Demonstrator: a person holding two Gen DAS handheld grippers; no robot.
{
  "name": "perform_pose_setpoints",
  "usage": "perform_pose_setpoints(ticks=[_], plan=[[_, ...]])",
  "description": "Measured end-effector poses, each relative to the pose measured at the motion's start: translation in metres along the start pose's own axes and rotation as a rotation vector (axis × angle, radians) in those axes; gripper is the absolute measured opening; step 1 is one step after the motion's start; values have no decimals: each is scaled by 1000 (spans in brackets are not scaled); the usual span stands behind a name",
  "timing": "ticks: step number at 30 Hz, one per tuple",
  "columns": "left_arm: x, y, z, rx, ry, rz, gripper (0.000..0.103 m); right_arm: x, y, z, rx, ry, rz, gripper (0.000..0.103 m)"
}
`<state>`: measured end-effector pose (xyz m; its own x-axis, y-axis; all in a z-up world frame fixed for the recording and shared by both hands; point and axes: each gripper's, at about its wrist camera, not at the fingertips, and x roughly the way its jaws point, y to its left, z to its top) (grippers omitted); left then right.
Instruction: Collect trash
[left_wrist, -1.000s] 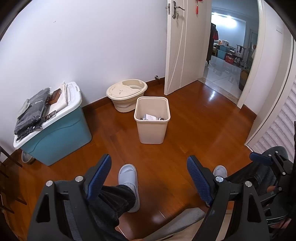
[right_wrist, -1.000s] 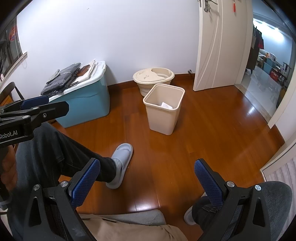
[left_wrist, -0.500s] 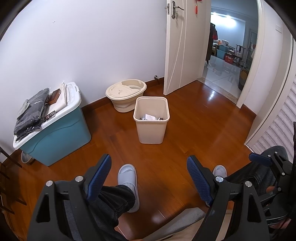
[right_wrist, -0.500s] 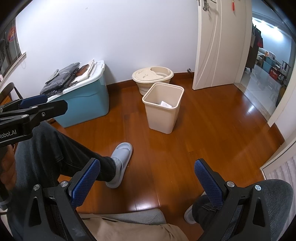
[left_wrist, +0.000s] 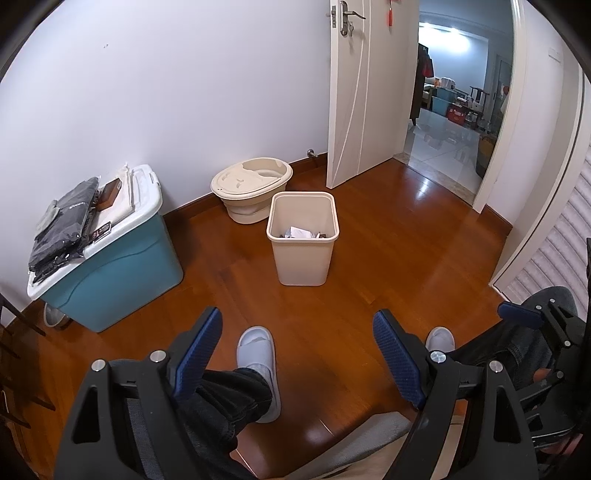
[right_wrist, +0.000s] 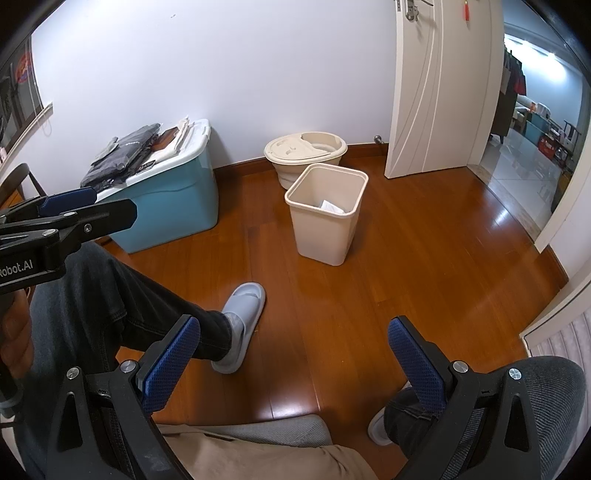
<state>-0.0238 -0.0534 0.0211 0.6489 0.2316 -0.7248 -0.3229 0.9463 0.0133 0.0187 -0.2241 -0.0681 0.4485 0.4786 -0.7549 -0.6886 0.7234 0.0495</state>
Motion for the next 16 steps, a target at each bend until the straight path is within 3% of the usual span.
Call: perform_pose_setpoints(ticks=[5,9,11,16], plan=[[-1,3,0,-21,5,-33,84,0,0,-1,0,1,-1,103],[-8,14,-3,-101,-25,-84,103,-1,-2,-2,1,3,-1,103],[-13,17,-3,-126,-49,-106,103,-1,-6,-3,5,3,-2,103],[-15,14,0,-98,-61,-64,103,1,-12,-4,7,15,-1,103]])
